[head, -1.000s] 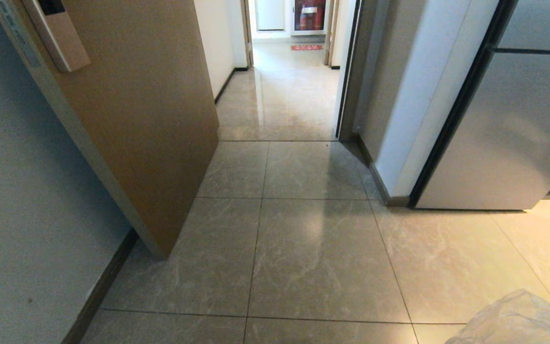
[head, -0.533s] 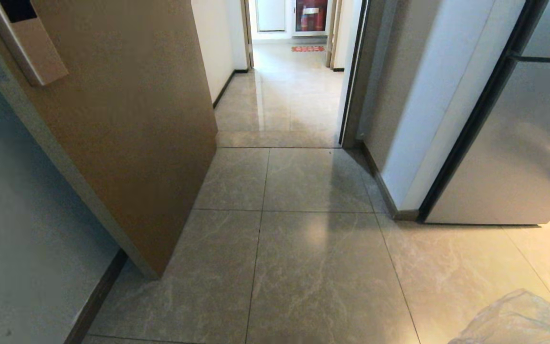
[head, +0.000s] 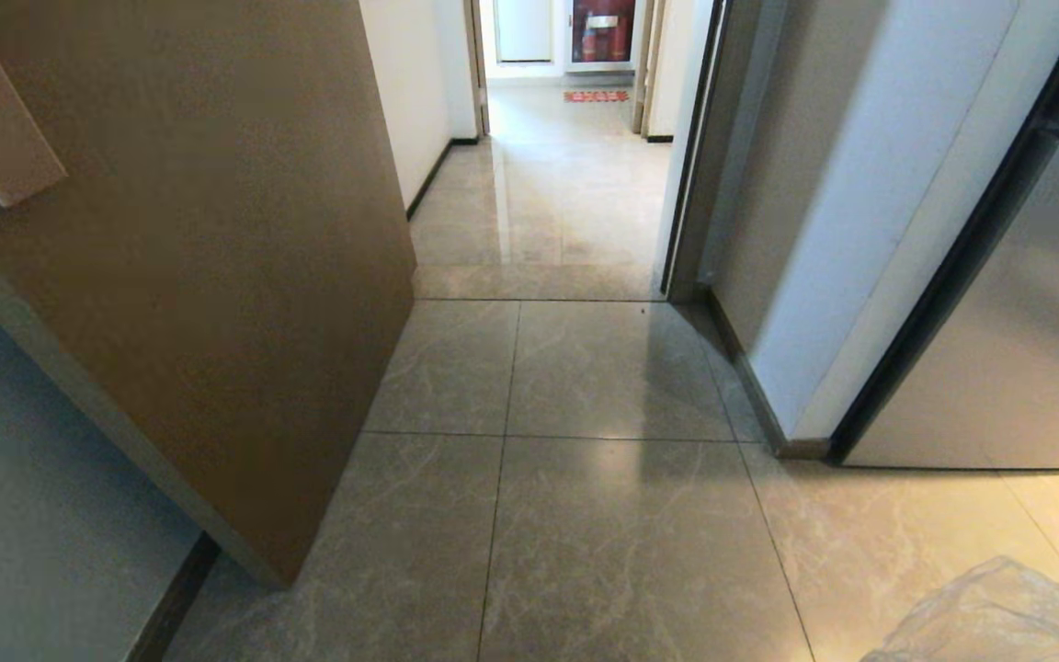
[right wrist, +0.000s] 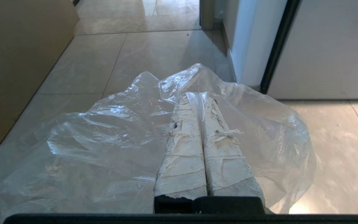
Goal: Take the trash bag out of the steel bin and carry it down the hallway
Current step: Put the trash bag at the door
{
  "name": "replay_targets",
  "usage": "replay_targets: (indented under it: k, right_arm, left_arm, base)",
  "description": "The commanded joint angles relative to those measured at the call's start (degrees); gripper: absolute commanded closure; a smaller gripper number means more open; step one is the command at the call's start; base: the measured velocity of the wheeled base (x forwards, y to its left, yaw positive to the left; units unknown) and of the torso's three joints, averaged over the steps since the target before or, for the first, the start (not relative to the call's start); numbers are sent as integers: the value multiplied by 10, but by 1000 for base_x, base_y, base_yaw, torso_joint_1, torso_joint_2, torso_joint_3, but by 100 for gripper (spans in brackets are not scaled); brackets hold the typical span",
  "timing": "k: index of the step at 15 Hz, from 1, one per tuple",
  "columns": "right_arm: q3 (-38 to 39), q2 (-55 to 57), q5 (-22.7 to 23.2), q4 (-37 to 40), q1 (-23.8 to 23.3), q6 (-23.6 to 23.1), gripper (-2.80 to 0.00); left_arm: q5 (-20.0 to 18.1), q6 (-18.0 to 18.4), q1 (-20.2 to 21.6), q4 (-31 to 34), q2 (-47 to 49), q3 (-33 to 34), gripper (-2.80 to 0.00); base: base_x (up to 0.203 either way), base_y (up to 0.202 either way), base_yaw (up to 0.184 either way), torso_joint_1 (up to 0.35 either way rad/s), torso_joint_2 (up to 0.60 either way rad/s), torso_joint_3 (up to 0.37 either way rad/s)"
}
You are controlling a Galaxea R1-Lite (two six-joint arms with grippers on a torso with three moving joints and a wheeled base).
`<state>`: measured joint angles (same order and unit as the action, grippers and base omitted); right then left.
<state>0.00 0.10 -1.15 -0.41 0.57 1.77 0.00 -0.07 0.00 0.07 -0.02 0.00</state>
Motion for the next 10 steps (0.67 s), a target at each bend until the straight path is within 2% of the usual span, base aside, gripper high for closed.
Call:
replay_targets:
  k: [1, 10]
  right_arm:
    - [1, 1, 0, 0, 0, 0, 0]
    - [1, 1, 0, 0, 0, 0, 0]
  left_arm:
    - [0, 0, 0, 0, 0, 0, 0]
    - [0, 0, 0, 0, 0, 0, 0]
  base:
    - [195, 0, 2, -2, 3, 2]
    - [192, 0, 2, 3, 1, 2]
